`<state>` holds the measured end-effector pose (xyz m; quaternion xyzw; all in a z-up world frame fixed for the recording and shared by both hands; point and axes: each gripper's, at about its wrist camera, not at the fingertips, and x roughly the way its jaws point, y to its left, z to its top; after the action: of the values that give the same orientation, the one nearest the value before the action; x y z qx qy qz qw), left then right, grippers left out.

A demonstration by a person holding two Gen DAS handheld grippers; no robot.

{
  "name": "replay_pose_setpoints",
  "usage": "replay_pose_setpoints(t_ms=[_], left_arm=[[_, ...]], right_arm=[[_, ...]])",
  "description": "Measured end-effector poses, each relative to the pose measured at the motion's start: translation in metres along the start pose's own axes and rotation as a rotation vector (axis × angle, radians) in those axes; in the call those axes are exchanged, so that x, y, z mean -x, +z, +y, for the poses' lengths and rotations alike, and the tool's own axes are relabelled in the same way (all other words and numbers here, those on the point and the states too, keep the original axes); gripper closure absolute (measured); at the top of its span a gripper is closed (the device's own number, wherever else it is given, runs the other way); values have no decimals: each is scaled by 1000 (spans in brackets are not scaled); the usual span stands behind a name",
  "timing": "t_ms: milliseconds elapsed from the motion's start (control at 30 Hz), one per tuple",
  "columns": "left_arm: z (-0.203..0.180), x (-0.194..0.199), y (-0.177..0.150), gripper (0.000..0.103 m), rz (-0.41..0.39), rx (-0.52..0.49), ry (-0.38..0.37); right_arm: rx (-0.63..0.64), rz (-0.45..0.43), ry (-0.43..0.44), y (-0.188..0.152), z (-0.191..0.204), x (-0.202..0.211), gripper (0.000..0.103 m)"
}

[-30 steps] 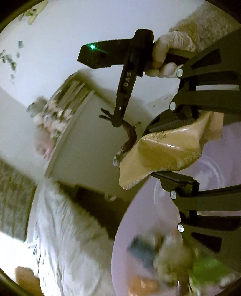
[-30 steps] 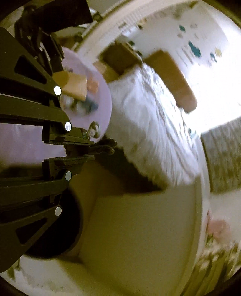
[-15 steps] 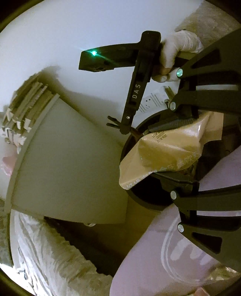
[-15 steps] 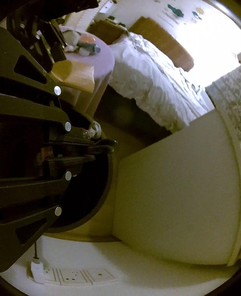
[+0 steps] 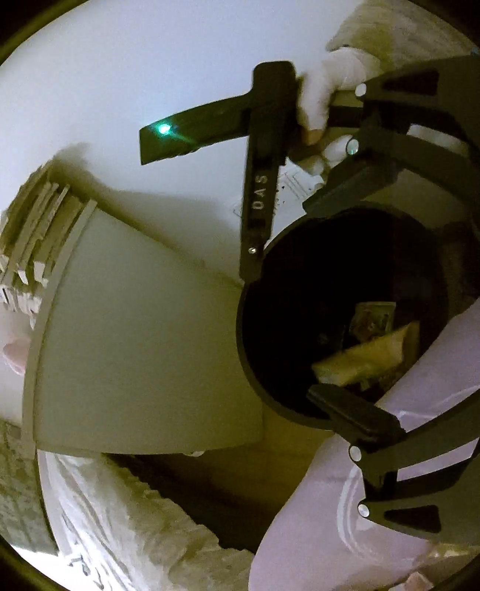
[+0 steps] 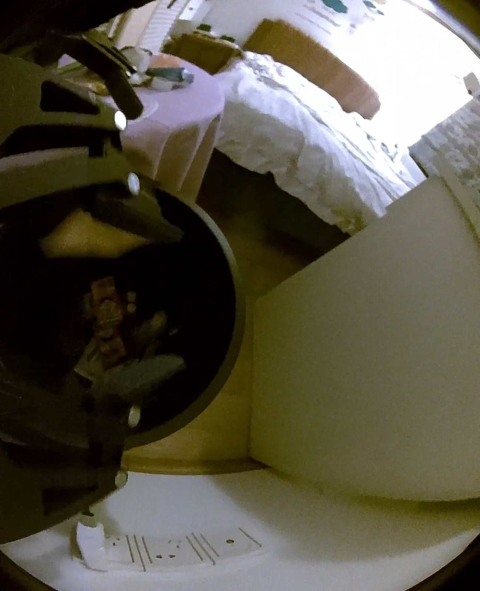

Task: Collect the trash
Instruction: 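Carry both items to the black bin and release them inside, then grasp the green packet with the left gripper while the right grasps a black card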

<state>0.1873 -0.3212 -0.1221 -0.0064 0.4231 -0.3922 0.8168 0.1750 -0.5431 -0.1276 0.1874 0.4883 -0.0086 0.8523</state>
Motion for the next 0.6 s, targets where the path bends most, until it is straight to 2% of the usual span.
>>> replay_pose_setpoints(t_ms=[167, 333, 433, 600], left_arm=[[8, 25, -6, 10, -22, 43, 5], [22, 72, -21, 10, -94, 92, 30], [37, 107, -37, 10, -149, 133, 78], [69, 164, -75, 10, -233, 185, 222]], right_arm=[[3, -16, 26, 0, 16, 13, 37], [58, -25, 81, -4, 54, 26, 37], [116, -22, 121, -7, 88, 31, 37], [221, -12, 209, -16, 153, 35, 37]])
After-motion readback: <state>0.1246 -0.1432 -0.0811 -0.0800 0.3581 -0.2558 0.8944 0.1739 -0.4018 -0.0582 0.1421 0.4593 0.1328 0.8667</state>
